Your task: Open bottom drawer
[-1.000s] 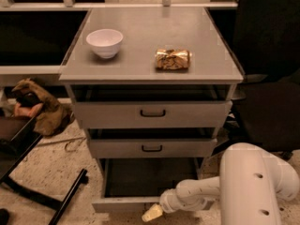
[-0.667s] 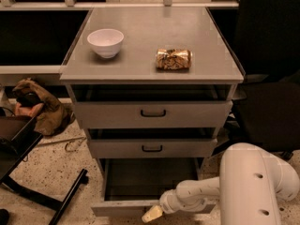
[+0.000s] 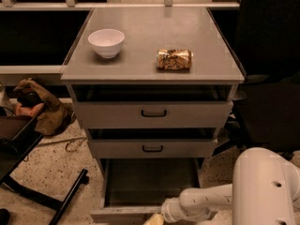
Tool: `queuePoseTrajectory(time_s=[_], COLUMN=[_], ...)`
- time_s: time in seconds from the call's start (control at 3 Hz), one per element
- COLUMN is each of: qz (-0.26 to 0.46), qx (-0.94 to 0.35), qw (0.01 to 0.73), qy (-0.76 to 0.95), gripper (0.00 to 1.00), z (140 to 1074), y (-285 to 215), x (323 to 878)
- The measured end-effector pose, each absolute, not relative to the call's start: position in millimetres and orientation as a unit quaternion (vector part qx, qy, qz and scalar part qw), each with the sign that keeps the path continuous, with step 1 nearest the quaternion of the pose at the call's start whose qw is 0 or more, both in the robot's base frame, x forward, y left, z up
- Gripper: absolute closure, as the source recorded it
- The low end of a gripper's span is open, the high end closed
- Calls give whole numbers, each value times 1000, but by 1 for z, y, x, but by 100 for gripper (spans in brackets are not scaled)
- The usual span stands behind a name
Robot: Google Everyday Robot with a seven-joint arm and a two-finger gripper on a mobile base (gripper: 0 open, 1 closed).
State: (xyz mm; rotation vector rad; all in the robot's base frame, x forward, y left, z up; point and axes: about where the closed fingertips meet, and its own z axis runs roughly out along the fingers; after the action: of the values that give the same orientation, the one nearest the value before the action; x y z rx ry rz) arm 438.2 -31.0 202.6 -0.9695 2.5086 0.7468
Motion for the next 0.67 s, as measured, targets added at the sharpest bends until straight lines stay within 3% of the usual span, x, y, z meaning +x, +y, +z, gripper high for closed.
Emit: queuePoseTrajectory(time_s=[0.67], qz=[283], qx=[-331], qw=[152], qy=[887], gripper=[0], z=[203], y=[-33], x=[409])
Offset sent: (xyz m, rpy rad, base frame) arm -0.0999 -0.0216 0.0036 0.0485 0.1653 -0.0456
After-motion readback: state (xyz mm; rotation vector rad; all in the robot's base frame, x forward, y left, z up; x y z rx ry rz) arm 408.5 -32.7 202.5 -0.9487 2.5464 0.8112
